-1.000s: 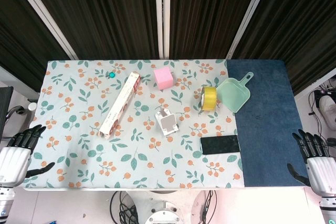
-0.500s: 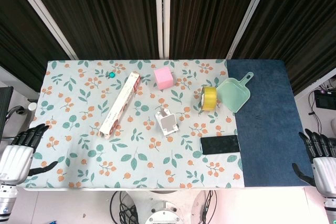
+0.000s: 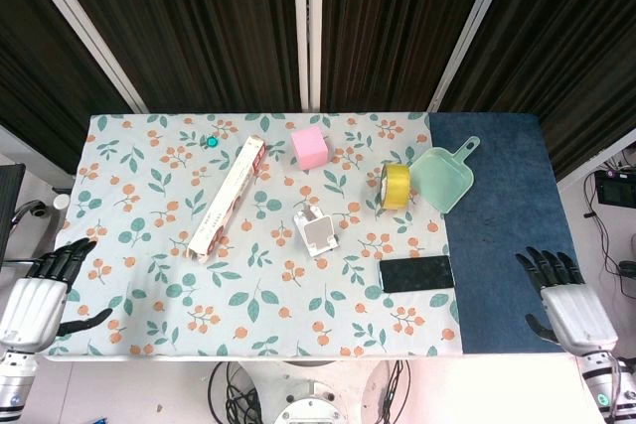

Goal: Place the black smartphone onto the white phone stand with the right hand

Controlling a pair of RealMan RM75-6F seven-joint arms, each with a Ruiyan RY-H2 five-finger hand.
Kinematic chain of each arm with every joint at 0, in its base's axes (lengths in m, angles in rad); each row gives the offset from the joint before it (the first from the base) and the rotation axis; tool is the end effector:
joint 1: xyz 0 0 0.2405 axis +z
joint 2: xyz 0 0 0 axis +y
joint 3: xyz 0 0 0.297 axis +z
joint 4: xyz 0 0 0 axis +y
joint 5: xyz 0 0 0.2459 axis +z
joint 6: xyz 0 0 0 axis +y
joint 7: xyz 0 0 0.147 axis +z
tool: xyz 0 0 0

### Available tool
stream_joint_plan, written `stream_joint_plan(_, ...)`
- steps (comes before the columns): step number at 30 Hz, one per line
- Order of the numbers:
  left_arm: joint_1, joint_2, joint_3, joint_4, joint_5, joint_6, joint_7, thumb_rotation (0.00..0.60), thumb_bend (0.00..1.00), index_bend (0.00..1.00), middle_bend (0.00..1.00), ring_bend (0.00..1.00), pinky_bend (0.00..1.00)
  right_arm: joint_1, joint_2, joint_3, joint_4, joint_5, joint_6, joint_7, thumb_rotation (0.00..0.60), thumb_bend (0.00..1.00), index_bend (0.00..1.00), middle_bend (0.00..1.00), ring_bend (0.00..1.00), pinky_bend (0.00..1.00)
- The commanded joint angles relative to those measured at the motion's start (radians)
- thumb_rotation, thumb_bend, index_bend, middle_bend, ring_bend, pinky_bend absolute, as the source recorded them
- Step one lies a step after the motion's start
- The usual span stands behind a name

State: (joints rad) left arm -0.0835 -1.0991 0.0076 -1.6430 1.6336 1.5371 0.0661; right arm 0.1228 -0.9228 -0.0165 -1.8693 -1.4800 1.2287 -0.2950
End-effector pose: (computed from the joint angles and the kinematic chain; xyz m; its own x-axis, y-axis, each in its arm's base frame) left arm -0.3408 0.1738 0.1398 0.4520 -0.0007 0.8920 0.8833 -0.1390 -0.4477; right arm -0.3321 -0.1752 0.1449 0.5899 -0.2914 0.7530 -0.8026 -0.1092 0.5865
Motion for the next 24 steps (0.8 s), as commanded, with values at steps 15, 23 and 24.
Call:
stream_joint_plan(15, 0.003, -0.024, 0.012, 0.078, -0.013, -0.016, -0.079, 0.477, 0.06, 0.10, 0.12, 0.15, 0.22, 0.317, -0.168, 0.069, -0.012, 0.469, -0.336, -0.285, 0.600, 0.13, 0.00, 0.00, 0.00, 0.00)
stream_joint_plan(23, 0.006, -0.027, 0.005, 0.117, -0.041, -0.023, -0.110, 0.472, 0.06, 0.10, 0.12, 0.15, 0.22, 0.361, -0.282, 0.079, 0.054, 0.512, -0.319, -0.261, 0.600, 0.13, 0.00, 0.00, 0.00, 0.00)
stream_joint_plan(24, 0.007, -0.027, 0.006, 0.118, -0.041, -0.023, -0.111, 0.472, 0.06, 0.10, 0.12, 0.15, 0.22, 0.367, -0.291, 0.079, 0.058, 0.519, -0.318, -0.262, 0.600, 0.13, 0.00, 0.00, 0.00, 0.00)
